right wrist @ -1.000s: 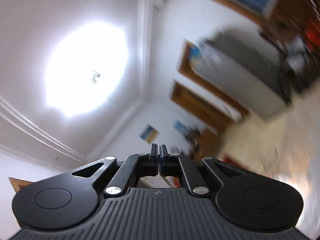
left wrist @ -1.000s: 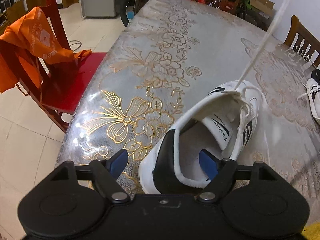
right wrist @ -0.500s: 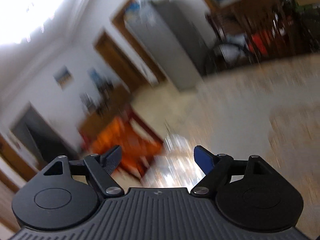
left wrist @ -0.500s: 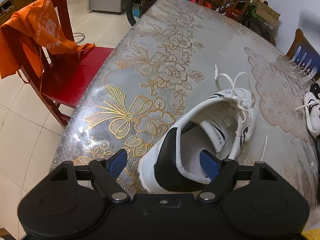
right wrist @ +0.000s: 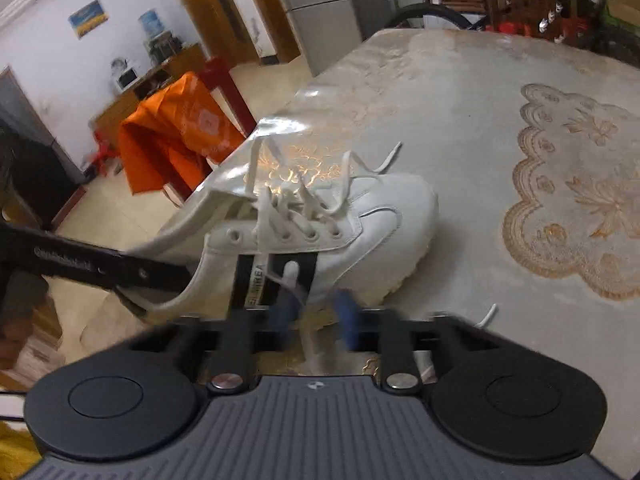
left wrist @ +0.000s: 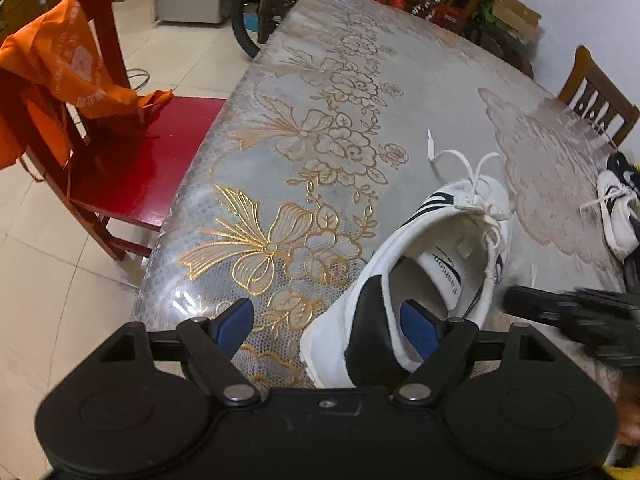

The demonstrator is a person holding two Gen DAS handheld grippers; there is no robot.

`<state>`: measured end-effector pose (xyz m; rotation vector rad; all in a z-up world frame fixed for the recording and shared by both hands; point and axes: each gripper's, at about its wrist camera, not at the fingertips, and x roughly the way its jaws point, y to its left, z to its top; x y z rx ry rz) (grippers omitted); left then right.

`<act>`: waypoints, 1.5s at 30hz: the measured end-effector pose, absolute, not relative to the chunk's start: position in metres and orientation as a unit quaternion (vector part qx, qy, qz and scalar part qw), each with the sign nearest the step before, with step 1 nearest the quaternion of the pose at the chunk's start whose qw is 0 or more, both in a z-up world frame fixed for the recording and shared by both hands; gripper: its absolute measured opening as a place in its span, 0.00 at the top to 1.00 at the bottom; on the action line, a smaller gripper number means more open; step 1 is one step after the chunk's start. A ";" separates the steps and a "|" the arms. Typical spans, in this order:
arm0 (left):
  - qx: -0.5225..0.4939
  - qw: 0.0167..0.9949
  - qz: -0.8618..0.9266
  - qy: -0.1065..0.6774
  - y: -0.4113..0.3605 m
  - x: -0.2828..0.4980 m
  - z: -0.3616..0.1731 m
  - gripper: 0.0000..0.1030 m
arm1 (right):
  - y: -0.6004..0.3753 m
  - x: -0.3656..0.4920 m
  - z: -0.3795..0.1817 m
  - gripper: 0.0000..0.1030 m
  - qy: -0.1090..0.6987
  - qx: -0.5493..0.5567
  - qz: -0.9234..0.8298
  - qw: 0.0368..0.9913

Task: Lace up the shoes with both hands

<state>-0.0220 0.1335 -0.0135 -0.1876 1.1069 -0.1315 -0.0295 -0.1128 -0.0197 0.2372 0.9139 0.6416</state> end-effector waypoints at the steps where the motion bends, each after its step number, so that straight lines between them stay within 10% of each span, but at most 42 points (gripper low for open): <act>1: -0.090 0.843 -0.067 0.526 0.134 -0.021 -0.015 0.24 | -0.124 -0.035 -0.014 0.99 0.422 0.170 0.324 0.829; 11: -0.108 0.826 -0.102 0.545 0.140 -0.015 -0.028 0.23 | -0.185 -0.047 0.040 0.99 0.273 0.408 0.313 0.813; 15: -0.092 0.824 -0.112 0.547 0.134 -0.014 -0.027 0.23 | -0.188 -0.027 0.034 0.85 0.285 0.459 0.262 0.800; 27: -0.087 0.799 -0.155 0.574 0.111 -0.008 -0.030 0.22 | -0.107 -0.033 -0.009 0.71 0.446 0.182 0.287 0.828; 45: 0.004 0.836 -0.149 0.527 0.085 -0.019 0.019 0.22 | -0.128 -0.008 -0.001 0.57 0.402 0.120 0.214 0.882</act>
